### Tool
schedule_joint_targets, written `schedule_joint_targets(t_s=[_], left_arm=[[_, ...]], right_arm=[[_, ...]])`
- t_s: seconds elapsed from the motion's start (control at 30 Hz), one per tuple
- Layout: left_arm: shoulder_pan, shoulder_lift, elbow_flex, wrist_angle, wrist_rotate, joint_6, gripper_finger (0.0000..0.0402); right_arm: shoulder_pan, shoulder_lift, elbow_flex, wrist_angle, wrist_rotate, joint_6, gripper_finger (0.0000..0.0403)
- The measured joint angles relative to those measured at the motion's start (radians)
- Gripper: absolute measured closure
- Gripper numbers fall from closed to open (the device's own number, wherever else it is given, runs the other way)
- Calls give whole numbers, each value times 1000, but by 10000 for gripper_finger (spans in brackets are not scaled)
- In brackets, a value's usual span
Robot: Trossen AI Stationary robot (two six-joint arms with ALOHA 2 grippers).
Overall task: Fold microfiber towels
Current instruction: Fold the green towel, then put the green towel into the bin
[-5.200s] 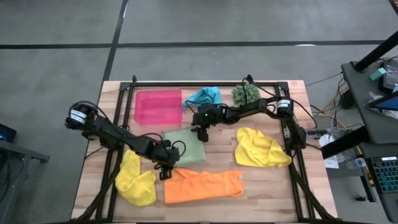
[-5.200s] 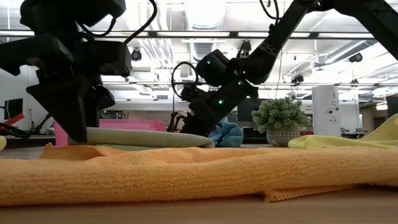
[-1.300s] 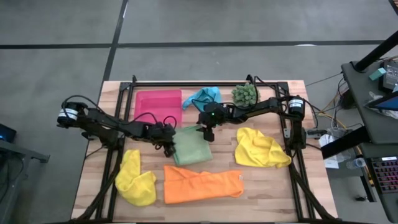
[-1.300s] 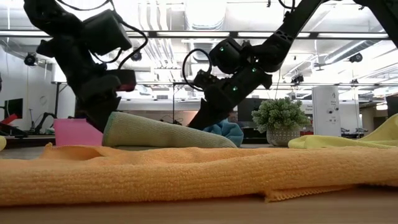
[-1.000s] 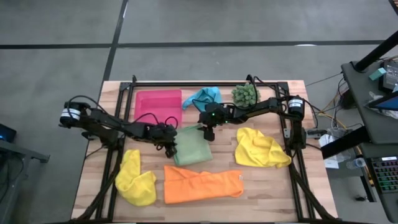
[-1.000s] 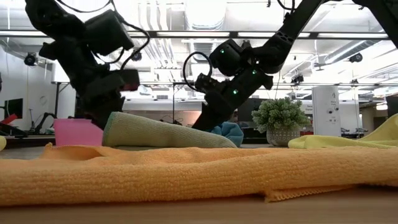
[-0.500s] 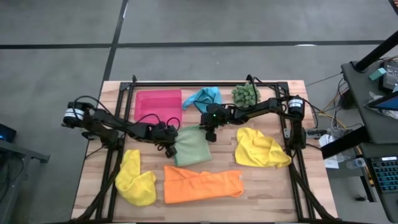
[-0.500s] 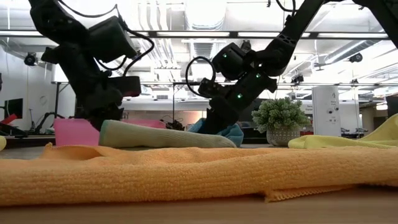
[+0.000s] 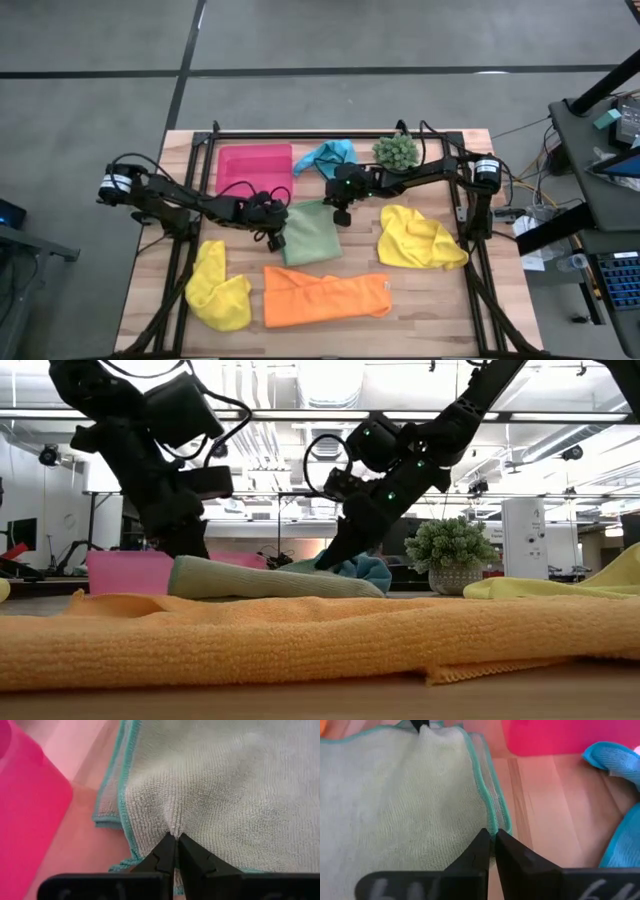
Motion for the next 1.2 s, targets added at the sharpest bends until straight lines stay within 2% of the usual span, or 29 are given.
schedule_joint_targets(t_s=[0.27,0.5,0.7,0.93,1.07,1.2], left_arm=[[0,6,0,5,-7,22,395],[1,8,0,4,-44,22,319],[1,6,18,0,-68,14,257],[1,-6,50,-10,72,-33,233],[0,-11,67,-19,122,-57,232],[1,-12,80,-37,129,-73,232]], right_arm=[[4,-9,-1,-51,17,-10,390],[4,-9,-3,-62,18,27,382],[3,-12,-3,-92,18,90,311],[1,-57,-3,-130,19,184,219],[1,-86,-3,-185,19,217,195],[1,-110,-6,-227,19,229,189]])
